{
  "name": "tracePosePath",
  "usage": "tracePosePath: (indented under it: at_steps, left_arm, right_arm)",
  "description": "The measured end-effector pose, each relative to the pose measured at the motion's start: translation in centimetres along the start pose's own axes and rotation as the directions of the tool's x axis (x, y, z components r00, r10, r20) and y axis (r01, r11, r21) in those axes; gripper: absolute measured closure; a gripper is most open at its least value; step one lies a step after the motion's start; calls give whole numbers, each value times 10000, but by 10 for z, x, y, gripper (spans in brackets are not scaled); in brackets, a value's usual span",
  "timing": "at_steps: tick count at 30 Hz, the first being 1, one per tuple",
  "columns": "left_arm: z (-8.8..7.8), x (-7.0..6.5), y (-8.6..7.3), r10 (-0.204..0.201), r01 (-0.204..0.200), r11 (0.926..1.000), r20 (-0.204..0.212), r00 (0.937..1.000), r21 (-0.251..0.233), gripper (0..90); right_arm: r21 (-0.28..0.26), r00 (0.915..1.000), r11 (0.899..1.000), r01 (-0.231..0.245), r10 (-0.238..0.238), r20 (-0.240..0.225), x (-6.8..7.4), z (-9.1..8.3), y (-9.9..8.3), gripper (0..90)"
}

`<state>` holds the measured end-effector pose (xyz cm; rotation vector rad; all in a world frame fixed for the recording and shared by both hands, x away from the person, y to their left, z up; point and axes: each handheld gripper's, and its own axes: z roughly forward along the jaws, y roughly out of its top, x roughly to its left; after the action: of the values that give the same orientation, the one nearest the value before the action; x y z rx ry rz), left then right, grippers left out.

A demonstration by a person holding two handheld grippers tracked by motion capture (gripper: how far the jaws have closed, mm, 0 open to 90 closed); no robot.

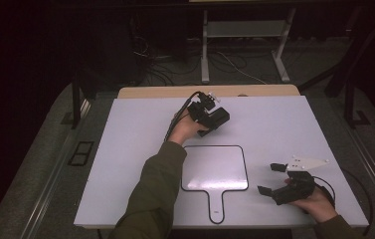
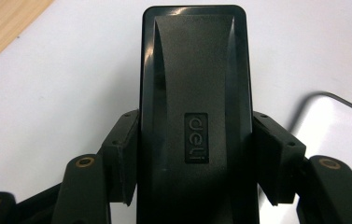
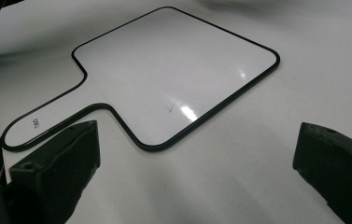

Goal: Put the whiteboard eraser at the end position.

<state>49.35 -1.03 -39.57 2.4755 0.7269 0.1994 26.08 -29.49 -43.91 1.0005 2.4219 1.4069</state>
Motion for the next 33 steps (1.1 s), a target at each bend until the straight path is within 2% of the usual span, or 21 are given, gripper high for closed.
tracePosePath:
  at_steps: [5,6,9,12,15,16,17,22,25,31,32,33]
  left_arm:
    - [14,10,3,-54,55,9995,-37,10000,324,390]
    - [18,11,2,-101,103,9997,-81,9999,222,390]
    - [25,12,1,-182,184,9994,-59,9998,305,390]
    - [31,12,-1,-195,201,9983,-105,9998,544,389]
    - [36,13,-2,-168,164,9971,51,9998,745,387]
    - [36,13,-3,-177,170,9974,84,9998,693,386]
    - [37,12,-4,-296,293,9987,83,9995,420,384]
    - [24,14,-7,-648,659,9973,354,9973,-315,319]
    - [16,15,-12,-525,550,9966,404,9978,-620,292]
    - [0,11,-25,-716,822,9859,763,9945,-1460,285]
    - [-2,11,-27,-553,666,9867,788,9954,-1485,281]
    - [-3,10,-29,-541,677,9838,851,9949,-1661,279]
  right_arm:
    - [-81,10000,10000,-6,6,-17,-1,0,0,0]
    - [-60,10000,10000,-2,2,-17,-1,-1,0,0]
    - [-58,10000,10000,1,-1,-9,-1,-1,-1,0]
    - [-61,10000,10000,13,-13,-4,-1,-1,0,0]
    - [-28,10000,10000,-5,5,-1,0,-1,0,0]
    - [-32,10000,10000,-9,9,-3,0,-1,0,0]
    - [-48,10000,10000,0,0,-1,0,-1,0,0]
    - [-2,10000,10000,42,-42,18,-1,0,-1,0]
    - [56,10000,10000,36,-36,7,-2,0,-2,0]
    - [62,10000,10000,-44,44,48,-4,-1,-3,0]
    - [66,10000,10000,-36,36,49,-4,-1,-4,0]
    - [68,10000,10000,-14,14,34,-4,-1,-4,0]
